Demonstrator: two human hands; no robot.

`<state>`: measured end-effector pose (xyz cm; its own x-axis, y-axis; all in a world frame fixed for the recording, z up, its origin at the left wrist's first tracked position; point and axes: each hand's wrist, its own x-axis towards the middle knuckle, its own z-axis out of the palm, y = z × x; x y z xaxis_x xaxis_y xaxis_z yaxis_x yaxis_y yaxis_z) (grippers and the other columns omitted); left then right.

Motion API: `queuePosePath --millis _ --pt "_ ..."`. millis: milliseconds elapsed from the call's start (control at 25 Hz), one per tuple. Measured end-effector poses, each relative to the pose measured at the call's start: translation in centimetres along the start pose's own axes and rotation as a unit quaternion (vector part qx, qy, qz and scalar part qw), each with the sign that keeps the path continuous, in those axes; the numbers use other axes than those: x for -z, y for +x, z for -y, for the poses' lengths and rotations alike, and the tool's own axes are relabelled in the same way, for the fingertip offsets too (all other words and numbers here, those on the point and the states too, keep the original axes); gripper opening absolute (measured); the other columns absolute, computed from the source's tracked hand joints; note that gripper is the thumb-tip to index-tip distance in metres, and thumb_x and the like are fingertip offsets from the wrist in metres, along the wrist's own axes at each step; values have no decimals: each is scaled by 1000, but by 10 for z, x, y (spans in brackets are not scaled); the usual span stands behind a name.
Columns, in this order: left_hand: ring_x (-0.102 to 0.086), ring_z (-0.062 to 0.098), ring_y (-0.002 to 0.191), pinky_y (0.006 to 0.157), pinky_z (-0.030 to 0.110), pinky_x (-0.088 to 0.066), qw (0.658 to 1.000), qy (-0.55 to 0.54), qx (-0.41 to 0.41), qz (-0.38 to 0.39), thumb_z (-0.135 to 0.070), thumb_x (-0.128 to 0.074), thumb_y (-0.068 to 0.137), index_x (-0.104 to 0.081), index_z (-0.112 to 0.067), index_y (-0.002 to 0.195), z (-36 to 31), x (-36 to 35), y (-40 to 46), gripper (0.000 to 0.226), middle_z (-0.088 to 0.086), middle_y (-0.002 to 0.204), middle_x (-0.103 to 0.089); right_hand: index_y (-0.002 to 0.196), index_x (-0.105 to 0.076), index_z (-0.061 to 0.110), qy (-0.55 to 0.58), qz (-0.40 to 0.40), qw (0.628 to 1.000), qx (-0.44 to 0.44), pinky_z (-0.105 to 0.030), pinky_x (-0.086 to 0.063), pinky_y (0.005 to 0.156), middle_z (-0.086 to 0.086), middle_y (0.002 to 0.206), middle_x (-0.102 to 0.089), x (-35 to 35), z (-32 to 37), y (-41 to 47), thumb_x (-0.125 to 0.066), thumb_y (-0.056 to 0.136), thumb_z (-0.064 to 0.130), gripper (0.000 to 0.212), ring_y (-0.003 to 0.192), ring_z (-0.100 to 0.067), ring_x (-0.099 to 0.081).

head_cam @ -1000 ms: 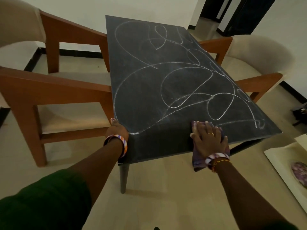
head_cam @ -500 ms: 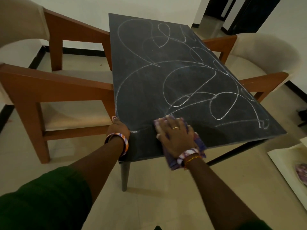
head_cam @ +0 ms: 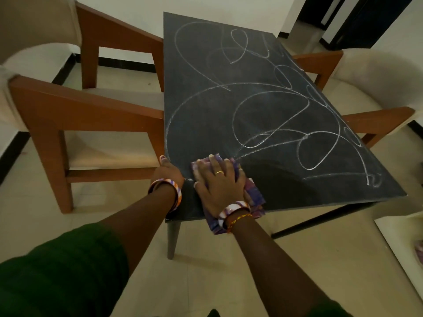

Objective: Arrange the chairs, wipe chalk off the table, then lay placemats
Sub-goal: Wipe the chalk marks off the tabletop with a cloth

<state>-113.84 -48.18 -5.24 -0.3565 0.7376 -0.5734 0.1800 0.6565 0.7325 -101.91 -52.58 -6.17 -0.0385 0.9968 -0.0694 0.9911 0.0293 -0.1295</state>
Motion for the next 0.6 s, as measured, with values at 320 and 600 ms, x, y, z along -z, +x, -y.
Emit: queuePosePath --millis 320,600 --pt "-39 14 55 50 24 -31 1000 -14 -1 5 -44 -14 100 -41 -10 65 1 2 3 56 5 63 -41 142 -15 50 37 -5 974 -225 -60 -7 111 10 157 -10 12 -112 18 -24 95 51 48 144 -28 -4" --pt "-39 13 55 49 23 -30 1000 -1 -7 4 -42 -13 101 -40 -11 63 -1 2 0 56 4 63 -42 144 -22 46 27 -12 990 -139 -57 -3 111 10 157 -9 9 -37 23 -30 97 46 48 143 -29 -2"
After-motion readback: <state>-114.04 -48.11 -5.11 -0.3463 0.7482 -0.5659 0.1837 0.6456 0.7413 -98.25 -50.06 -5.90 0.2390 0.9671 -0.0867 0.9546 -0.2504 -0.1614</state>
